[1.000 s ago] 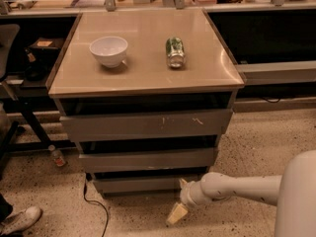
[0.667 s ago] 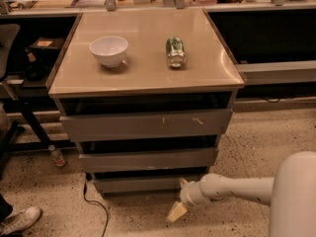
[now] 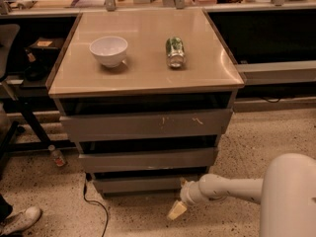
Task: Open bottom drawer
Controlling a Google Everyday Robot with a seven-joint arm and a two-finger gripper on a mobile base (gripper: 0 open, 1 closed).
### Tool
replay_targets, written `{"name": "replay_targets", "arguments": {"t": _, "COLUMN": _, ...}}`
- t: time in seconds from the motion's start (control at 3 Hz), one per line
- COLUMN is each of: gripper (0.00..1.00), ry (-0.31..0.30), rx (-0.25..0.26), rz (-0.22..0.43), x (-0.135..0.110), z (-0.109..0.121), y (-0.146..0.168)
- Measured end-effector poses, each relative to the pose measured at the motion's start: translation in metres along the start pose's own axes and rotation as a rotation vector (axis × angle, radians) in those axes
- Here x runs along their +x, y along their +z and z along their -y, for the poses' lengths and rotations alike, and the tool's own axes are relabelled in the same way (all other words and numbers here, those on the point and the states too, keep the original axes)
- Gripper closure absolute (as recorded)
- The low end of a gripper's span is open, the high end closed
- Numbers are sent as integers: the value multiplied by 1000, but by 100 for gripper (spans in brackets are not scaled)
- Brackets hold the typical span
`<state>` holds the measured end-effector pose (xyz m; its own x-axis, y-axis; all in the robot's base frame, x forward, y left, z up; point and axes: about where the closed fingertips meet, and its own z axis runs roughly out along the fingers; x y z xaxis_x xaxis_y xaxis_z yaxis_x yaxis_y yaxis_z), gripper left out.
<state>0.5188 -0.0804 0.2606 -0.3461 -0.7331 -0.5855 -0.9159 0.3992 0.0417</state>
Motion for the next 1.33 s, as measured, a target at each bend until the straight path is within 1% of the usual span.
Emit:
{"name": "replay_targets", "arguments": {"t": 0.67, "gripper": 0, "ry": -7, "rx": -4, "rz": 9, "x": 8, "z": 27, "y": 26}}
{"name": "replay_targets", "arguments": {"t": 1.0, "gripper": 0, "ry": -29, "rx": -1, "rz": 10, "x": 7, "z": 50, "y": 39}}
{"name": "replay_targets", "arguments": {"t": 1.33, "gripper": 0, "ry": -35, "rx": -10, "rz": 7, "x": 8, "z": 56, "y": 47}}
